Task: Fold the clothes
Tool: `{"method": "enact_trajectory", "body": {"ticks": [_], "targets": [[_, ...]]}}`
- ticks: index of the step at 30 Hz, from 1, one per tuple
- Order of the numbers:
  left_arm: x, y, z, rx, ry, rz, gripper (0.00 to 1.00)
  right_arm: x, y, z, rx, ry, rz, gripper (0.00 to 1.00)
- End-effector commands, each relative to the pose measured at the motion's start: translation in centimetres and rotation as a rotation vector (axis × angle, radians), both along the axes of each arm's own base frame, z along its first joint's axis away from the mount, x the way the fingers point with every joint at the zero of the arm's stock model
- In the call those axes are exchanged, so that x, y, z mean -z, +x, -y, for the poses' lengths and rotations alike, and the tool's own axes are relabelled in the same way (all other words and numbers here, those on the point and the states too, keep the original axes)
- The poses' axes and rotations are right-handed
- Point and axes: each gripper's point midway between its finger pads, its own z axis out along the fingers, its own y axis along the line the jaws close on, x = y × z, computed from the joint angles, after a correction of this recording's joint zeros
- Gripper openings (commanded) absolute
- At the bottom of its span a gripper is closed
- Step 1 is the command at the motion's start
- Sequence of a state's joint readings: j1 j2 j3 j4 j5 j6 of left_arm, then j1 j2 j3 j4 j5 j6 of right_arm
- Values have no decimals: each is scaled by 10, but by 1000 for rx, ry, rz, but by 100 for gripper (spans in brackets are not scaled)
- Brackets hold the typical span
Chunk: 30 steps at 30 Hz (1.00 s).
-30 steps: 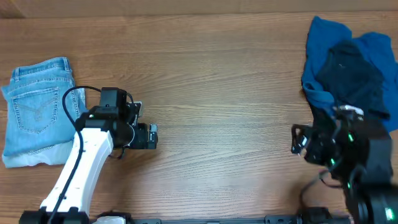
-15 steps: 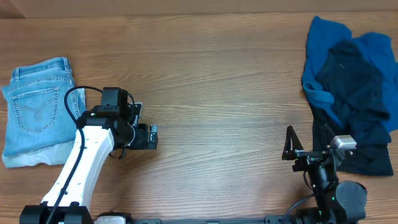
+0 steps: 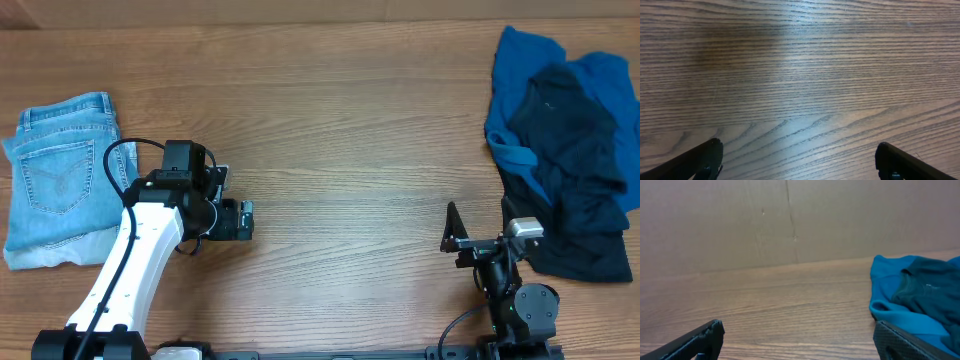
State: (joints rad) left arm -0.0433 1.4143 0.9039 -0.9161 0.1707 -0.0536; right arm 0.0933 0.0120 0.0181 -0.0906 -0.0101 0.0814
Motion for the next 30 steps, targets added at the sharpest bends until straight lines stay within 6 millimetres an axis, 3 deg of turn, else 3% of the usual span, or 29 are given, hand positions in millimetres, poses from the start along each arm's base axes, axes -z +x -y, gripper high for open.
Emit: {"method": "enact_trajectory", "body": {"ticks": [1, 24, 30], "targets": [[2, -1, -1, -17, 1, -10, 100, 1, 0, 1, 8, -3, 6, 100], [1, -1, -1, -18, 0, -4, 100, 1, 0, 1, 8, -3, 5, 100], [-20, 6, -14, -33, 68, 215, 100, 1, 0, 1, 8, -3, 5, 100]]}}
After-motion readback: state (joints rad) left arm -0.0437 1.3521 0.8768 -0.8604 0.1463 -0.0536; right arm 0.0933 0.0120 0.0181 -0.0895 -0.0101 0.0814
